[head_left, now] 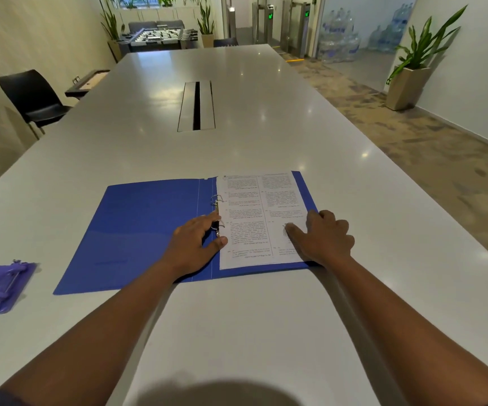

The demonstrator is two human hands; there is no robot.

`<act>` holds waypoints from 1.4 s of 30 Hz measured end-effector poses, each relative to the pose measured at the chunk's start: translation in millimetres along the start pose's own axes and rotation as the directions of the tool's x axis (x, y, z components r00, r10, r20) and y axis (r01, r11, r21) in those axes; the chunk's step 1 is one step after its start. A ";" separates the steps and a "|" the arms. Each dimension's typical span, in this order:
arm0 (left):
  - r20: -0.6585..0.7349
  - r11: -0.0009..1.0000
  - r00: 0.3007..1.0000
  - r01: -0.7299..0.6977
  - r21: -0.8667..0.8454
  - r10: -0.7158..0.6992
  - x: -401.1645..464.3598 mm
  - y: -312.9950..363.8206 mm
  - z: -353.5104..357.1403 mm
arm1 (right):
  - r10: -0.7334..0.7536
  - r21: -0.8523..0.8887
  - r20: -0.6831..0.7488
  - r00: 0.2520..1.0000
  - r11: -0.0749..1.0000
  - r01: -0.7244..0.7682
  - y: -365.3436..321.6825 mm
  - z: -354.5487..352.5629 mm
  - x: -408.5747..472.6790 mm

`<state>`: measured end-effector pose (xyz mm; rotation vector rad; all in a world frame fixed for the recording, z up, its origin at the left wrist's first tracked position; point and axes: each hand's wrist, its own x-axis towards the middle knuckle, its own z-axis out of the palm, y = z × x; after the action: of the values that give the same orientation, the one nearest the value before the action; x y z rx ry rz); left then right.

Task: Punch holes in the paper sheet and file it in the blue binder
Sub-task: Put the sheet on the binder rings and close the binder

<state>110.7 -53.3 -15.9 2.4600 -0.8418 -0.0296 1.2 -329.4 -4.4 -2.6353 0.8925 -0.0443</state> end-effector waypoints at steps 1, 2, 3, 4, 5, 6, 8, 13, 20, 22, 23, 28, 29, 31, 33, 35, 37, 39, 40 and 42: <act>-0.004 1.000 1.000 -0.002 -0.028 0.001 -1.2 -0.2 0.1 | -0.014 -0.019 -0.026 1.000 1.000 0.013 -0.2 3.9 -2.9; -0.006 0.996 1.000 0.022 -0.081 -0.023 -2.6 1.2 -1.5 | -0.032 -0.036 -0.063 0.997 0.999 0.030 0.6 8.2 -5.3; -0.016 0.986 0.998 0.060 -0.159 -0.063 -3.5 1.9 -3.0 | -0.051 -0.055 -0.101 0.994 0.997 0.046 2.0 12.1 -7.6; -0.029 0.966 0.992 0.113 -0.232 -0.123 -4.8 3.3 -5.0 | -0.071 -0.071 -0.132 0.989 0.996 0.062 3.9 15.9 -9.4; -0.061 0.946 0.981 0.159 -0.282 -0.183 -5.7 3.9 -7.3 | -0.087 -0.083 -0.153 0.984 0.994 0.075 5.4 18.4 -10.8; -0.108 0.935 0.965 0.198 -0.294 -0.239 -6.4 4.2 -10.4 | -0.096 -0.089 -0.164 0.982 0.993 0.082 6.8 19.9 -10.9; -0.189 0.928 0.931 0.257 -0.268 -0.312 -8.6 0.4 -18.0 | -0.105 -0.096 -0.167 0.980 0.991 0.090 7.8 21.6 -10.4; -0.252 0.915 0.879 0.388 -0.114 -0.404 -15.4 -27.0 -42.2 | -0.112 -0.120 -0.185 0.976 0.989 0.090 7.5 24.4 -8.8; -0.202 0.676 0.710 0.704 0.219 -0.675 -25.8 -56.2 -94.1 | -0.122 -0.102 -0.209 0.970 0.990 0.102 9.3 24.4 -10.5; -0.179 0.605 0.632 0.775 0.183 -0.754 -30.0 -63.4 -109.1 | -0.125 -0.099 -0.207 0.970 0.989 0.107 8.4 24.5 -11.1; -0.165 0.577 0.597 0.802 0.153 -0.786 -30.6 -66.6 -115.1 | -0.122 -0.097 -0.207 0.971 0.990 0.103 8.9 24.8 -10.8; -0.131 0.548 0.540 0.836 -0.033 -0.831 -36.4 -73.9 -142.5 | -0.123 -0.094 -0.212 0.969 0.990 0.105 9.0 25.3 -11.0; -0.156 0.553 0.545 0.833 -0.014 -0.824 -36.7 -70.5 -147.9 | -0.124 -0.092 -0.215 0.969 0.990 0.106 8.5 24.4 -11.8; -0.227 0.552 0.559 0.828 0.097 -0.798 -33.9 -58.0 -160.3 | -0.116 -0.083 -0.206 0.972 0.991 0.101 8.1 23.0 -12.0; -0.288 0.542 0.596 0.802 0.250 -0.750 -29.2 -40.3 -175.9 | -0.097 -0.070 -0.171 0.980 0.994 0.086 7.4 19.9 -11.8; -0.304 0.566 0.660 0.748 0.346 -0.687 -23.5 -22.9 -193.4 | -0.077 -0.060 -0.131 0.988 0.996 0.070 5.8 15.5 -10.8; -0.279 0.621 0.740 0.668 0.410 -0.612 -15.6 -7.9 -211.2 | -0.068 -0.073 -0.086 0.994 0.995 0.062 4.7 9.6 -10.2; -0.205 0.679 0.814 0.571 0.461 -0.544 -5.2 8.1 -227.9 | -0.067 -0.078 -0.045 0.997 0.995 0.063 2.5 2.3 -10.8; -0.165 0.710 0.843 0.524 0.471 -0.512 -0.4 17.1 -234.6 | -0.062 -0.076 -0.025 0.998 0.995 0.060 2.0 -0.5 -10.9; -0.130 0.786 0.885 0.459 0.413 -0.448 6.1 36.8 -243.8 | -0.049 -0.060 0.003 0.999 0.997 0.049 2.8 -4.2 -10.1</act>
<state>140.4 36.0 212.1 3.0295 -0.2286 0.0188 -9.1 -326.8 -0.6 -2.7124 0.8406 -0.0287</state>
